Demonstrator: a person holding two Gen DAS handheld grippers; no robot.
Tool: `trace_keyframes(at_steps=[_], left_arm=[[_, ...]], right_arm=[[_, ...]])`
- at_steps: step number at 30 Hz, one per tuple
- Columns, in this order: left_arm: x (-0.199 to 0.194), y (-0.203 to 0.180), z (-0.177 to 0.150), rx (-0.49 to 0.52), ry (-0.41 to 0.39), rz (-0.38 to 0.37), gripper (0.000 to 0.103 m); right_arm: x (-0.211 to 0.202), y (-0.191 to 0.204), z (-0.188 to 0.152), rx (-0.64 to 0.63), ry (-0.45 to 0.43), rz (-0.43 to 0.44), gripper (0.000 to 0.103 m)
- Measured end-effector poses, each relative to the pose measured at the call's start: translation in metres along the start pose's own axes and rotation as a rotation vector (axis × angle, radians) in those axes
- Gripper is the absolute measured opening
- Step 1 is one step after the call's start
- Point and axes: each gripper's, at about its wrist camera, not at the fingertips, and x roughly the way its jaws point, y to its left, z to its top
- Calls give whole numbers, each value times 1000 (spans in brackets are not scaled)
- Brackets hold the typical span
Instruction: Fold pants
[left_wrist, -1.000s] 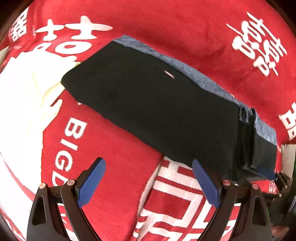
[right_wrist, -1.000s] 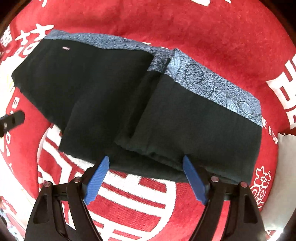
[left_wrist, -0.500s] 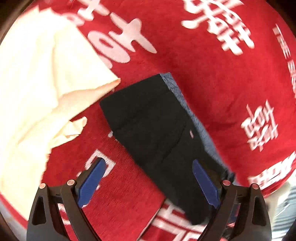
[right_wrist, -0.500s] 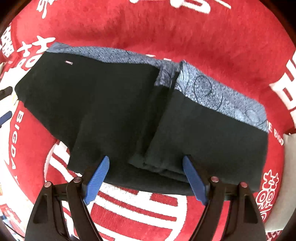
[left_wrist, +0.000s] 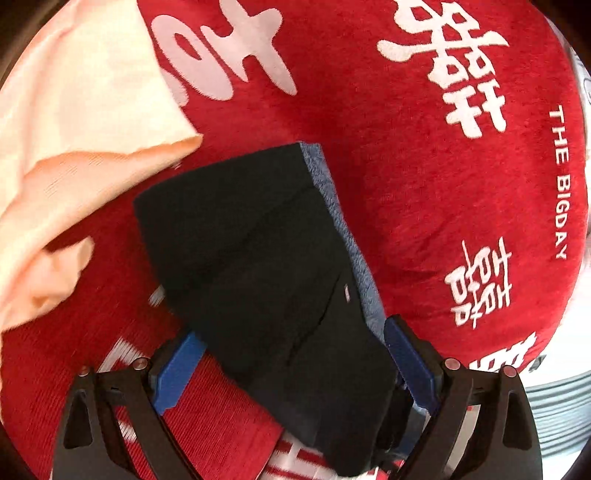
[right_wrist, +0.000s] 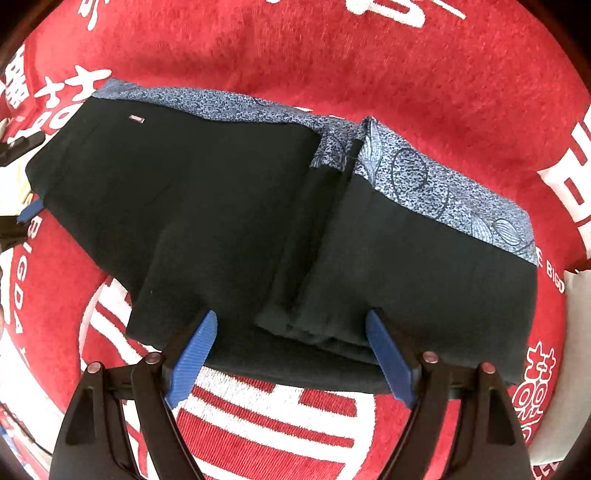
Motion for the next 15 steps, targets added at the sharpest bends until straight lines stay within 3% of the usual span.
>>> trace_keyframes(at_steps=[4, 8, 9, 11, 12, 15], left_arm=[[11, -6, 3, -1, -25, 14, 95], [21, -24, 0, 61, -22, 129, 93], [22, -29, -1, 77, -23, 169, 84], [21, -34, -1, 116, -29, 267, 56], [22, -36, -1, 136, -26, 307, 36], [22, -45, -5, 208, -30, 373, 33]], right_arm=[[0, -1, 2, -3, -4, 4, 86], [-1, -1, 4, -4, -1, 0, 86], [-2, 0, 6, -6, 3, -1, 86], [-8, 1, 12, -18, 3, -6, 86], [-16, 3, 17, -27, -4, -6, 86], [-39, 5, 37, -29, -28, 44, 86]])
